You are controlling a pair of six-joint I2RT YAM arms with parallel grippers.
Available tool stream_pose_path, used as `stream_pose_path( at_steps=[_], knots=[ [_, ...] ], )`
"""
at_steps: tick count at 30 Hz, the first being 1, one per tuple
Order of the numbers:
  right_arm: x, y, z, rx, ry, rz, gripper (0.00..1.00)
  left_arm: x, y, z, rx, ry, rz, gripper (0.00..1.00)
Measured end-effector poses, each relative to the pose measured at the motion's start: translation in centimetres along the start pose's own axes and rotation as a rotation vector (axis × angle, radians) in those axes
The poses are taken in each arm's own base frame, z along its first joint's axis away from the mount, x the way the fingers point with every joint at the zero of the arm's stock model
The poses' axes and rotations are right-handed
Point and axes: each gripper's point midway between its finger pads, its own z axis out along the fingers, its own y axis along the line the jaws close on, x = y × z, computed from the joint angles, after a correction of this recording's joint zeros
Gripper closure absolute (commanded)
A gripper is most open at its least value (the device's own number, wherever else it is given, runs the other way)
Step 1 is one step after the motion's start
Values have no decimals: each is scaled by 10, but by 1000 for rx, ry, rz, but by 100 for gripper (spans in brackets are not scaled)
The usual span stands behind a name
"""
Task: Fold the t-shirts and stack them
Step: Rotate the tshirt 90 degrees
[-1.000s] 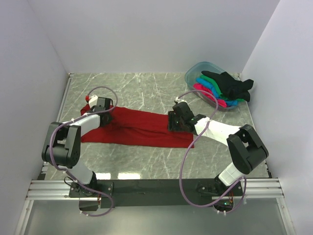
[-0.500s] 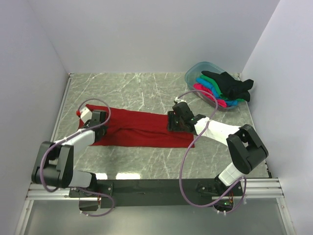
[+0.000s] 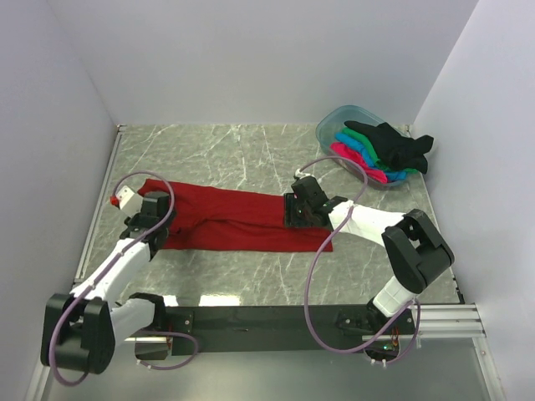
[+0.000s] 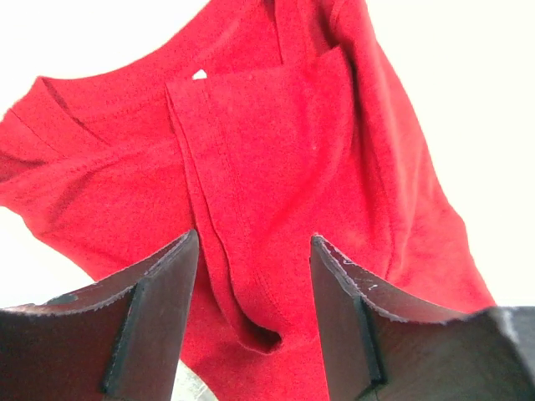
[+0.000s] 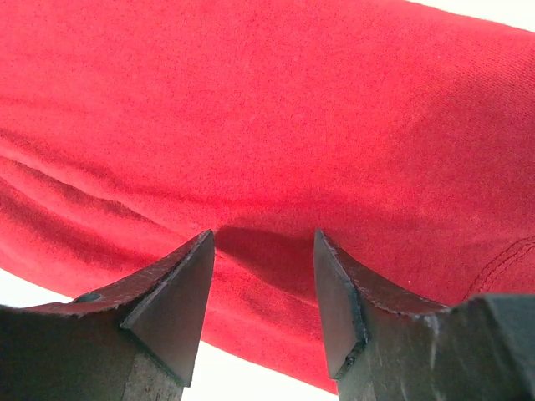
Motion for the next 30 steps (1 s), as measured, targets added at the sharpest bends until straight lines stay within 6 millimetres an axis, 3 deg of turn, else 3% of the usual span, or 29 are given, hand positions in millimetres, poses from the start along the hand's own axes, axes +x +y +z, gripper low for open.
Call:
stream_pose_path(
  at_steps=[5, 10, 19, 30],
  knots=[
    [1, 1, 0, -1, 1, -1, 42, -10, -4, -6, 21, -22, 1, 36],
    [1, 0, 0, 2, 0, -3, 42, -5, -19, 7, 26, 19, 37, 34],
    [11, -6, 10, 31, 36, -3, 42, 49, -35, 54, 16, 227, 128, 34],
    [22, 0, 10, 38, 42, -7, 42, 44, -100, 96, 120, 251, 166, 37]
  ],
)
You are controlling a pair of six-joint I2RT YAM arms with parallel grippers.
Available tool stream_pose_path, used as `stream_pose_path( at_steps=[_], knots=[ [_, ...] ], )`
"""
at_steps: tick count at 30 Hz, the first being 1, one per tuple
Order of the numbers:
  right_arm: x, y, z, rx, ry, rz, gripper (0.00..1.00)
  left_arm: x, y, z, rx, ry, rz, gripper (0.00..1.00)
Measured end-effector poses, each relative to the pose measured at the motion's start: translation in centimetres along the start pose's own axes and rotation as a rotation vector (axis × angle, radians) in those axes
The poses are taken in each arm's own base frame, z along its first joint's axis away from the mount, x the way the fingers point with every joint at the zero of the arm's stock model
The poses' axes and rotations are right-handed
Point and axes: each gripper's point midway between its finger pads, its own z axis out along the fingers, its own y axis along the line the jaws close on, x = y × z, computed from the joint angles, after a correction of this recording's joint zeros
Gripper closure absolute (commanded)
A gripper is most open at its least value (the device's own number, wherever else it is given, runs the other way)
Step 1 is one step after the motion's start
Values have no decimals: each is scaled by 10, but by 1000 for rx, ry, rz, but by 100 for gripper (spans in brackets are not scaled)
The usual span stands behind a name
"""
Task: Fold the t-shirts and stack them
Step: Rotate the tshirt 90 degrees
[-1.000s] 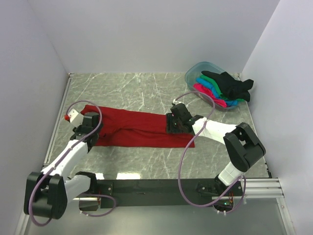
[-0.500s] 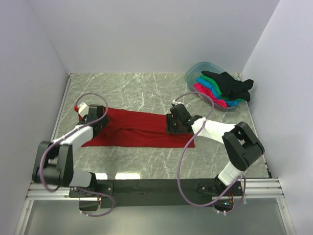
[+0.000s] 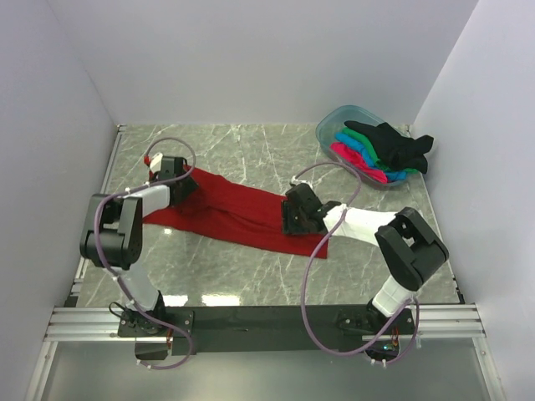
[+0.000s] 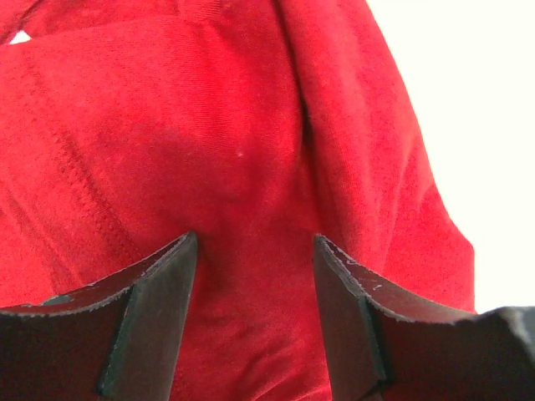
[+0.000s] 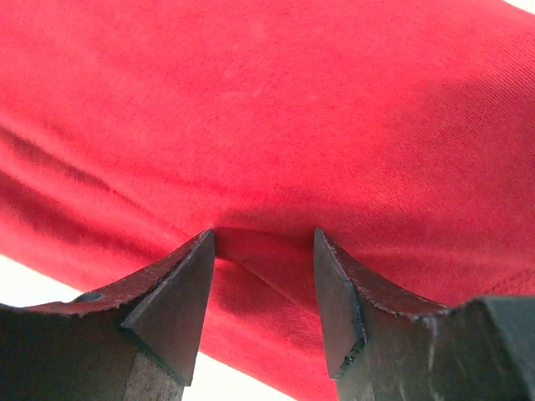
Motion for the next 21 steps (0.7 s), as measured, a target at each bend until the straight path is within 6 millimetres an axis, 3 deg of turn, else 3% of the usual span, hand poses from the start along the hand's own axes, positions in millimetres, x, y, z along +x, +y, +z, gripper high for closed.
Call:
stream_pose_path(
  at_steps=[4, 9, 16, 19, 21],
  knots=[
    [16, 14, -7, -25, 13, -25, 42, -7, -17, 13, 39, -1, 30, 38],
    [52, 46, -22, -92, 59, -78, 42, -12, -35, 24, 86, -2, 82, 38],
    [95, 85, -42, -179, 143, -147, 42, -5, -53, 25, 147, 9, 166, 38],
    [96, 94, -52, -184, 157, -174, 41, -4, -56, 21, 155, 10, 196, 37],
    [78, 104, -61, -191, 123, -179, 40, -10, -60, 10, 166, 1, 212, 35]
  ],
)
